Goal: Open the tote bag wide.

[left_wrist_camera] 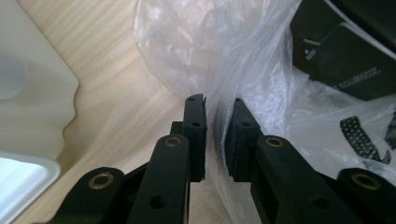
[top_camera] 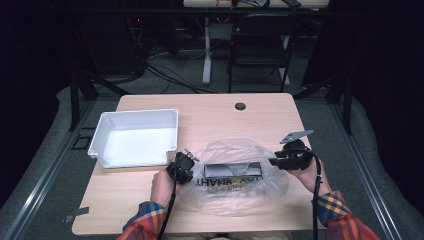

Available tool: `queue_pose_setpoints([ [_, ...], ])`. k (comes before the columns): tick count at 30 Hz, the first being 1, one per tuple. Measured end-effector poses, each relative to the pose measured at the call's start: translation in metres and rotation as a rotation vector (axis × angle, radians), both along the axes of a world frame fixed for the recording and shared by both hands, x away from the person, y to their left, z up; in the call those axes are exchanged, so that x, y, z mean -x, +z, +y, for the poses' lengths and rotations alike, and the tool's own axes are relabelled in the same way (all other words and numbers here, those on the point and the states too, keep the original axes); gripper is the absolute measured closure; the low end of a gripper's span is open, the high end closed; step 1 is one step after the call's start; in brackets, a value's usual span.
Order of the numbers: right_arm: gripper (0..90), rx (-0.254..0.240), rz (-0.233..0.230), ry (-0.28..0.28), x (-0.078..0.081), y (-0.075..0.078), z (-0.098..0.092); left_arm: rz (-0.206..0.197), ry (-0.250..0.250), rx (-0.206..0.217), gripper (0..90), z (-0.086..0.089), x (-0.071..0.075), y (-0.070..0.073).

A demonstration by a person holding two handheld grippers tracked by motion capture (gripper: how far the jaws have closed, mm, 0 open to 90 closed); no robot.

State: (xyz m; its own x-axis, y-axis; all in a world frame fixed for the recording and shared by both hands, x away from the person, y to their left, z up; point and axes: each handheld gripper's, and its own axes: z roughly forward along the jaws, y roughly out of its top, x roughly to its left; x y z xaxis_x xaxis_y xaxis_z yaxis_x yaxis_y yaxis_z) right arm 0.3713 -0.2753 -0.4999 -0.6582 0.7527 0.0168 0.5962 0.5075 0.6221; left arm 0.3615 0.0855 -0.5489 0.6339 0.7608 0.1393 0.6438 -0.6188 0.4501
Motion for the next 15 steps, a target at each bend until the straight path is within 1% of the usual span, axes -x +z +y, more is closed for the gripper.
queue_pose_setpoints([
  [2,81.5,0.002,-0.002,-0.017,-0.005,-0.010,0.002,-0.021,0.014,0.027,81.4,0.001,-0.001,0.003],
  [3,84.5,0.000,-0.004,-0.029,-0.008,-0.013,0.002,-0.035,0.025,0.045,81.7,0.001,-0.002,0.004],
  [4,86.6,-0.014,-0.009,-0.049,-0.011,-0.016,0.002,-0.058,0.040,0.060,82.2,0.001,-0.004,0.006],
  [5,87.6,-0.024,-0.014,-0.067,-0.015,-0.019,0.001,-0.075,0.055,0.078,83.1,0.002,-0.006,0.007],
  [6,87.6,-0.024,-0.014,-0.067,-0.015,-0.019,0.001,-0.075,0.055,0.078,83.5,0.002,-0.006,0.007],
  [7,88.6,-0.028,-0.036,-0.104,-0.023,-0.023,0.002,-0.107,0.077,0.097,83.9,0.001,-0.010,0.009],
  [8,88.7,-0.028,-0.042,-0.117,-0.027,-0.025,0.002,-0.117,0.086,0.096,84.2,0.001,-0.012,0.010],
  [9,88.7,-0.015,-0.043,-0.128,-0.031,-0.027,0.004,-0.121,0.094,0.095,84.3,0.000,-0.013,0.010],
  [10,88.6,0.014,-0.049,-0.134,-0.033,-0.030,0.006,-0.132,0.096,0.071,84.3,-0.001,-0.014,0.008],
  [11,88.5,0.042,-0.044,-0.136,-0.037,-0.034,0.010,-0.132,0.096,0.071,84.5,-0.001,-0.014,0.008],
  [12,88.4,0.075,-0.028,-0.133,-0.040,-0.039,0.013,-0.126,0.097,0.022,84.5,-0.006,-0.017,0.003],
  [13,88.4,0.112,-0.024,-0.136,-0.043,-0.045,0.016,-0.122,0.094,0.002,84.6,-0.008,-0.019,-0.001],
  [14,88.3,0.160,-0.015,-0.134,-0.045,-0.051,0.019,-0.111,0.088,-0.022,84.6,-0.011,-0.021,-0.005],
  [15,88.3,0.160,-0.015,-0.134,-0.045,-0.051,0.019,-0.111,0.088,-0.022,84.6,-0.011,-0.021,-0.005],
])
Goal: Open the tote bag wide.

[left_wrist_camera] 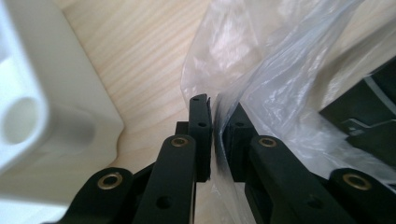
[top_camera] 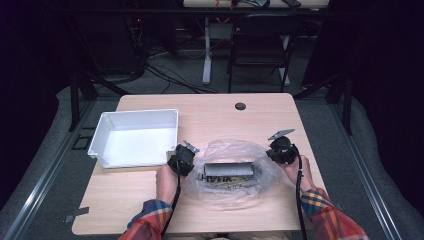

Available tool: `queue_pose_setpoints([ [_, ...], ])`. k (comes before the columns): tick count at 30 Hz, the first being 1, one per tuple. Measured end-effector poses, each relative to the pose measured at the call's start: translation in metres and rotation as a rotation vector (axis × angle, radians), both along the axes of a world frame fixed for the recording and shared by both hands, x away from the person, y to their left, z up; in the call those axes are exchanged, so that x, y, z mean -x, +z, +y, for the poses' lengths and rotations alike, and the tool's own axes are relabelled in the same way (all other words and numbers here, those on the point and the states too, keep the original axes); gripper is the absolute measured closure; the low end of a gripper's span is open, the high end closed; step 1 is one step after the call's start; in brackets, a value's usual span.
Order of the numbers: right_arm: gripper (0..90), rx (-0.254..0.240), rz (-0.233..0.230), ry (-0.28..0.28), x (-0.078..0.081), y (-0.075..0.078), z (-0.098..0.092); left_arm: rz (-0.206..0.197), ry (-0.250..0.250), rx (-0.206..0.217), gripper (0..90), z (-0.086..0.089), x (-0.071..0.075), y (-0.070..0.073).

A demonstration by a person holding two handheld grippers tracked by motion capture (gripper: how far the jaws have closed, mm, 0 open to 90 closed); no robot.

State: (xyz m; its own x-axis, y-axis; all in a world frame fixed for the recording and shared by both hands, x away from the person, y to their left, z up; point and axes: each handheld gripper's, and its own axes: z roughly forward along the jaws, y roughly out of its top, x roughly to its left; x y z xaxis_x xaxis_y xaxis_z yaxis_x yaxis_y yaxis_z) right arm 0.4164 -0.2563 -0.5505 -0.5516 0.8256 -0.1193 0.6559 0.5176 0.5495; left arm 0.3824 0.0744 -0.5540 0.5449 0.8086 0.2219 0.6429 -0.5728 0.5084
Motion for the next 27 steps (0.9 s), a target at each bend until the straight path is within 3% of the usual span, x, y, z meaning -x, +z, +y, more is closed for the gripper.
queue_pose_setpoints([
  [2,87.1,0.072,0.011,0.001,-0.002,-0.010,0.004,0.008,-0.015,-0.047,84.6,-0.006,-0.001,-0.007],
  [3,84.7,0.108,0.025,0.014,-0.002,-0.007,0.003,0.006,-0.028,-0.074,84.7,-0.008,0.000,-0.009],
  [5,81.4,0.123,0.019,0.011,-0.001,-0.007,0.002,0.012,-0.037,-0.082,84.5,-0.009,0.000,-0.008],
  [6,73.6,0.110,0.032,0.002,0.000,-0.006,-0.002,0.013,-0.034,-0.071,84.3,-0.008,0.001,-0.007],
  [8,71.3,0.114,0.049,0.011,0.000,-0.002,-0.006,0.019,-0.034,-0.066,84.3,-0.008,0.001,-0.007],
  [9,64.5,0.051,0.060,0.012,0.002,0.006,-0.014,0.022,-0.033,-0.062,84.4,-0.007,0.001,-0.007],
  [11,58.3,-0.018,0.080,0.012,0.004,0.015,-0.024,0.034,-0.033,-0.047,84.5,-0.005,0.001,-0.006],
  [12,58.3,-0.018,0.080,0.012,0.004,0.015,-0.024,0.034,-0.033,-0.047,84.5,-0.005,0.001,-0.006],
  [13,56.2,-0.056,0.082,0.012,0.005,0.021,-0.029,0.039,-0.032,-0.041,84.5,-0.005,0.001,-0.006],
  [14,53.7,-0.103,0.087,0.012,0.006,0.025,-0.033,0.041,-0.031,-0.035,84.6,-0.005,0.001,-0.005],
  [15,50.4,-0.188,0.105,0.023,0.008,0.033,-0.042,0.041,-0.030,-0.027,84.7,-0.005,0.001,-0.004],
  [16,50.4,-0.188,0.105,0.023,0.008,0.033,-0.042,0.041,-0.030,-0.027,84.7,-0.005,0.001,-0.004],
  [18,46.1,-0.252,0.102,0.021,0.012,0.043,-0.046,0.051,-0.033,-0.019,84.6,-0.005,0.000,-0.002],
  [22,41.7,-0.288,0.065,0.035,0.019,0.055,-0.042,0.060,-0.028,-0.007,84.6,-0.003,0.000,-0.001],
  [27,38.6,-0.271,0.003,0.050,0.030,0.070,-0.031,0.064,-0.029,-0.002,84.4,-0.002,0.000,0.001],
])
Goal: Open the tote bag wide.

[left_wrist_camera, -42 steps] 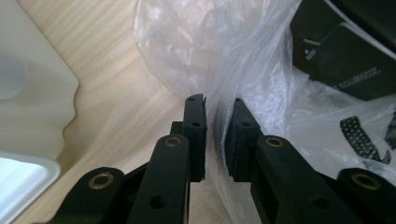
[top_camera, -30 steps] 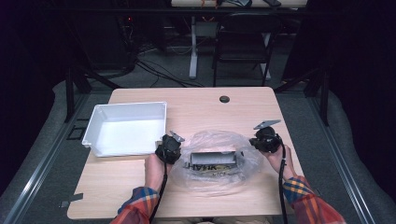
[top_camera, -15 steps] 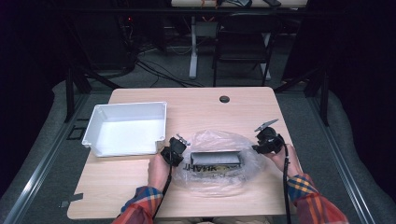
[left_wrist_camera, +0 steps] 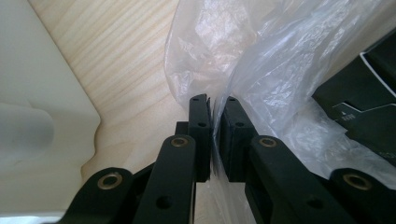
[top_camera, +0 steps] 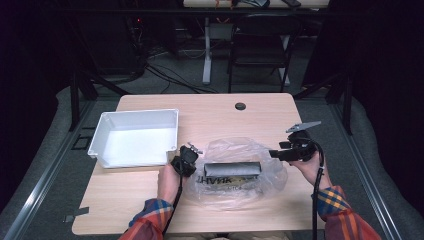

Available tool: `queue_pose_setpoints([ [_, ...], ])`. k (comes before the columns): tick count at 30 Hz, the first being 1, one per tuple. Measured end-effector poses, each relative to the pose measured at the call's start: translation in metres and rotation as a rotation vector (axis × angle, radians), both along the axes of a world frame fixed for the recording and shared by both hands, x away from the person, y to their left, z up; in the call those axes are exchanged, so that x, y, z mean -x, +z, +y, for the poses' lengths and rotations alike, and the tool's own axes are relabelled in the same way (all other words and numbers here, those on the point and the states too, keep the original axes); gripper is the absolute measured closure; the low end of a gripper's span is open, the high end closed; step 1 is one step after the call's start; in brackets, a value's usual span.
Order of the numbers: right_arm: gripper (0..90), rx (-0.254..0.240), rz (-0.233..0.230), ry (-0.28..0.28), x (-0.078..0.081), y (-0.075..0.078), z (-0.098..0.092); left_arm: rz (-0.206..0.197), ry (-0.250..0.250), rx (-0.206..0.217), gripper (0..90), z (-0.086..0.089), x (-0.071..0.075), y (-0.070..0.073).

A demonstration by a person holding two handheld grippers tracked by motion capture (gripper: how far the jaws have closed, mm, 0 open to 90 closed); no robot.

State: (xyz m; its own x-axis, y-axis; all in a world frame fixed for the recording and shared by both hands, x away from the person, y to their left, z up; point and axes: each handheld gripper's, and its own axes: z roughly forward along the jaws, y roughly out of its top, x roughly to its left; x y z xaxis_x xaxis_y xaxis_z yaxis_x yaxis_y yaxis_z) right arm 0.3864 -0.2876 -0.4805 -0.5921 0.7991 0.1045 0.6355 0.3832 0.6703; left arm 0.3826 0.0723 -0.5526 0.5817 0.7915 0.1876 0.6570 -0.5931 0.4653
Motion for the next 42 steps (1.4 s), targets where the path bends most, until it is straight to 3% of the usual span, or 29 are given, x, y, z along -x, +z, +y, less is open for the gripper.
queue_pose_setpoints([
  [3,37.8,-0.008,-0.031,0.012,0.006,0.009,0.004,0.005,0.000,0.005,84.2,0.000,0.000,0.001],
  [8,33.9,-0.010,-0.024,0.058,0.020,0.019,0.012,0.012,-0.003,0.009,83.4,0.002,0.000,0.002],
  [9,32.6,0.015,-0.005,0.103,0.030,0.022,0.020,0.015,-0.002,0.008,83.1,0.002,0.000,0.003],
  [11,31.1,0.026,0.016,0.133,0.036,0.020,0.024,0.014,0.003,0.012,82.8,0.003,0.000,0.004],
  [12,32.3,0.099,0.056,0.157,0.045,0.010,0.033,0.013,0.005,0.017,82.0,0.004,0.000,0.005],
  [13,34.0,0.140,0.065,0.152,0.049,0.003,0.036,0.013,0.003,0.018,81.8,0.005,0.000,0.005],
  [14,34.0,0.140,0.065,0.152,0.049,0.003,0.036,0.013,0.003,0.018,81.8,0.005,0.000,0.005],
  [15,43.0,0.194,0.101,0.128,0.050,-0.010,0.037,0.011,0.005,0.020,81.7,0.005,0.000,0.006],
  [17,56.5,0.237,0.132,0.093,0.048,-0.021,0.034,0.009,0.006,0.024,81.7,0.005,0.000,0.006],
  [18,56.5,0.237,0.132,0.093,0.048,-0.021,0.034,0.005,0.007,0.024,81.7,0.005,0.000,0.007],
  [19,67.4,0.266,0.136,0.068,0.044,-0.032,0.029,-0.003,0.008,0.025,81.8,0.005,-0.001,0.007],
  [20,67.4,0.266,0.136,0.068,0.044,-0.032,0.029,-0.003,0.008,0.025,81.8,0.005,-0.001,0.007],
  [21,73.4,0.291,0.129,0.038,0.039,-0.043,0.025,-0.012,0.013,0.029,81.8,0.005,-0.001,0.006],
  [24,76.5,0.320,0.075,-0.015,0.029,-0.054,0.023,-0.022,0.018,0.032,81.8,0.004,-0.002,0.006],
  [28,78.1,0.349,0.001,-0.069,0.018,-0.058,0.022,-0.036,0.023,0.025,81.7,0.003,-0.003,0.006],
  [33,78.6,0.380,0.020,-0.069,0.011,-0.073,0.022,0.003,0.016,0.000,79.9,0.003,-0.004,-0.001],
  [35,77.8,0.425,0.038,-0.045,0.011,-0.073,0.023,0.011,0.007,-0.005,78.7,0.003,-0.004,-0.002],
  [37,75.3,0.416,0.054,-0.020,0.013,-0.071,0.022,0.015,-0.004,-0.001,75.0,0.006,-0.004,0.002],
  [40,70.2,0.346,0.043,-0.015,0.017,-0.064,0.016,0.019,-0.013,0.027,62.3,0.011,-0.003,0.010],
  [41,70.2,0.346,0.043,-0.015,0.017,-0.064,0.016,0.017,-0.011,0.037,62.3,0.015,-0.002,0.015],
  [42,65.2,0.286,0.045,-0.001,0.018,-0.057,0.011,0.017,-0.017,0.070,51.2,0.020,0.000,0.025],
])
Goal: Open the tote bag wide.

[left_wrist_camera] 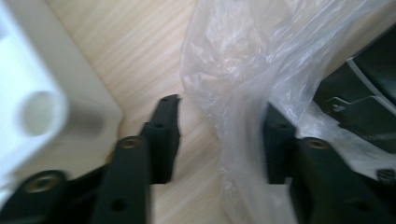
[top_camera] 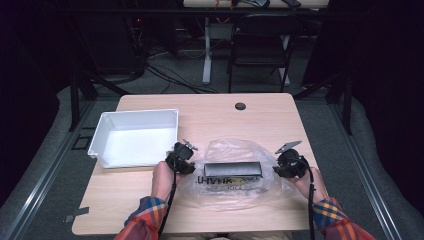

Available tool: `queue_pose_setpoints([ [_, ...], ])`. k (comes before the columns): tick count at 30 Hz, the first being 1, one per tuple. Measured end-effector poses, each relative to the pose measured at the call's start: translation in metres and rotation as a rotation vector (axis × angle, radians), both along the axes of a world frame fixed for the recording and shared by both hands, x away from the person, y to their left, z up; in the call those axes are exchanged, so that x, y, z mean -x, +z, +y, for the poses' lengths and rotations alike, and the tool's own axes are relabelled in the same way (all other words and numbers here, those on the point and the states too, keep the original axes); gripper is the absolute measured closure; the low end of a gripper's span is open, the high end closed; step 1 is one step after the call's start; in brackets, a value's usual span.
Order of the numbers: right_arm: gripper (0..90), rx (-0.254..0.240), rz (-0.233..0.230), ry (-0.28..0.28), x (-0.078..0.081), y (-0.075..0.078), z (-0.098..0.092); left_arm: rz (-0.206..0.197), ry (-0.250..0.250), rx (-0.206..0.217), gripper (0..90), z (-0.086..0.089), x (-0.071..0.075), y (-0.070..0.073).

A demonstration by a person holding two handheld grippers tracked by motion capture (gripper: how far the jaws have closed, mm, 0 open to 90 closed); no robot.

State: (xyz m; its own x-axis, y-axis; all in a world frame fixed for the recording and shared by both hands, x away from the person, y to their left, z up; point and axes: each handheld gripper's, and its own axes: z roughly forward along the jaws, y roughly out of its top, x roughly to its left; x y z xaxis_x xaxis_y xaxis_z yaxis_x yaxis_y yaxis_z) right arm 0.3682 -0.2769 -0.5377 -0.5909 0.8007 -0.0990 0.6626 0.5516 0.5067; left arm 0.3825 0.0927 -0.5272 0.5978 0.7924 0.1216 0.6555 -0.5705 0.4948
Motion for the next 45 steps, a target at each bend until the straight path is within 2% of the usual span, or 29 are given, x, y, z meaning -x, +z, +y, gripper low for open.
queue_pose_setpoints([
  [2,59.8,-0.062,0.009,0.000,0.002,0.006,-0.004,-0.002,-0.001,0.053,43.1,0.008,0.005,0.014],
  [3,59.8,-0.062,0.009,0.000,0.002,0.006,-0.004,-0.002,-0.001,0.053,38.8,0.008,0.005,0.014],
  [4,53.7,-0.097,0.028,-0.010,0.004,0.010,-0.006,-0.005,-0.010,0.095,36.3,0.013,0.011,0.026],
  [5,50.2,-0.108,0.038,-0.007,0.006,0.011,-0.007,0.006,-0.019,0.103,34.0,0.014,0.014,0.030],
  [7,49.2,-0.113,0.053,-0.013,0.007,0.012,-0.006,0.019,-0.028,0.111,31.7,0.015,0.017,0.032],
  [9,49.3,-0.138,0.072,-0.012,0.009,0.009,-0.004,0.086,-0.059,0.080,30.9,0.012,0.022,0.023],
  [10,54.1,-0.124,0.074,-0.008,0.009,0.008,-0.002,0.086,-0.059,0.080,32.9,0.012,0.022,0.023],
  [11,54.1,-0.124,0.074,-0.008,0.009,0.008,-0.002,0.104,-0.063,0.055,32.9,0.011,0.021,0.017],
  [12,63.4,-0.112,0.075,-0.009,0.008,0.004,0.001,0.125,-0.064,0.041,48.8,0.010,0.019,0.010],
  [13,67.7,-0.095,0.066,-0.006,0.008,0.001,0.002,0.146,-0.052,0.018,55.8,0.011,0.014,-0.001],
  [15,76.4,-0.066,0.056,-0.004,0.006,-0.002,0.004,0.133,-0.029,0.015,66.8,0.012,0.009,-0.008],
  [17,82.8,-0.062,0.035,-0.013,0.003,-0.006,0.006,0.099,-0.003,0.010,75.2,0.013,0.004,-0.011],
  [19,86.5,-0.040,0.027,-0.021,0.000,-0.008,0.007,0.063,0.022,0.002,80.6,0.013,0.001,-0.013],
  [21,89.1,-0.017,0.021,-0.019,-0.004,-0.010,0.008,0.065,0.032,-0.008,82.0,0.011,-0.003,-0.016],
  [22,89.6,-0.016,0.002,-0.034,-0.005,-0.012,0.008,0.070,0.026,-0.034,82.6,0.009,-0.004,-0.018],
  [24,90.0,0.005,0.010,-0.021,-0.007,-0.012,0.009,0.070,0.024,-0.048,83.7,0.006,-0.004,-0.021],
  [26,90.0,0.053,0.003,-0.016,-0.007,-0.014,0.011,0.069,0.009,-0.094,83.8,0.000,-0.004,-0.027],
  [28,89.9,0.040,0.002,-0.018,-0.006,-0.014,0.011,0.071,0.005,-0.094,80.3,0.000,-0.003,-0.027],
  [30,89.0,0.026,-0.011,-0.020,-0.004,-0.010,0.009,0.070,0.002,-0.007,71.3,0.009,-0.001,-0.015],
  [32,87.5,-0.002,-0.006,-0.013,-0.003,-0.006,0.006,0.051,0.010,0.067,56.7,0.016,0.003,-0.003],
  [33,87.3,-0.020,-0.015,-0.014,-0.002,-0.004,0.005,0.051,0.002,0.111,54.4,0.019,0.005,0.004],
  [35,86.7,-0.033,-0.019,-0.012,-0.001,0.000,0.005,0.036,0.004,0.162,44.4,0.025,0.010,0.017],
  [36,86.7,-0.033,-0.019,-0.012,-0.001,0.000,0.005,0.036,0.004,0.162,39.2,0.025,0.010,0.017],
  [37,86.1,-0.045,-0.018,-0.003,0.000,0.001,0.005,0.018,-0.006,0.211,35.9,0.029,0.013,0.027],
  [39,86.1,-0.050,-0.019,-0.001,0.000,0.001,0.006,0.010,-0.005,0.233,30.1,0.030,0.015,0.031],
  [40,86.1,-0.053,-0.010,0.005,0.000,0.002,0.007,-0.002,-0.014,0.255,26.6,0.030,0.017,0.038],
  [43,86.1,-0.060,-0.011,0.011,0.000,0.001,0.007,-0.007,-0.032,0.273,17.2,0.030,0.019,0.043],
  [44,86.1,-0.063,-0.017,0.012,0.001,0.001,0.008,-0.012,-0.042,0.309,16.2,0.028,0.021,0.047],
  [45,86.0,-0.065,-0.016,0.012,0.001,0.001,0.008,-0.012,-0.042,0.309,15.3,0.028,0.021,0.047],
])
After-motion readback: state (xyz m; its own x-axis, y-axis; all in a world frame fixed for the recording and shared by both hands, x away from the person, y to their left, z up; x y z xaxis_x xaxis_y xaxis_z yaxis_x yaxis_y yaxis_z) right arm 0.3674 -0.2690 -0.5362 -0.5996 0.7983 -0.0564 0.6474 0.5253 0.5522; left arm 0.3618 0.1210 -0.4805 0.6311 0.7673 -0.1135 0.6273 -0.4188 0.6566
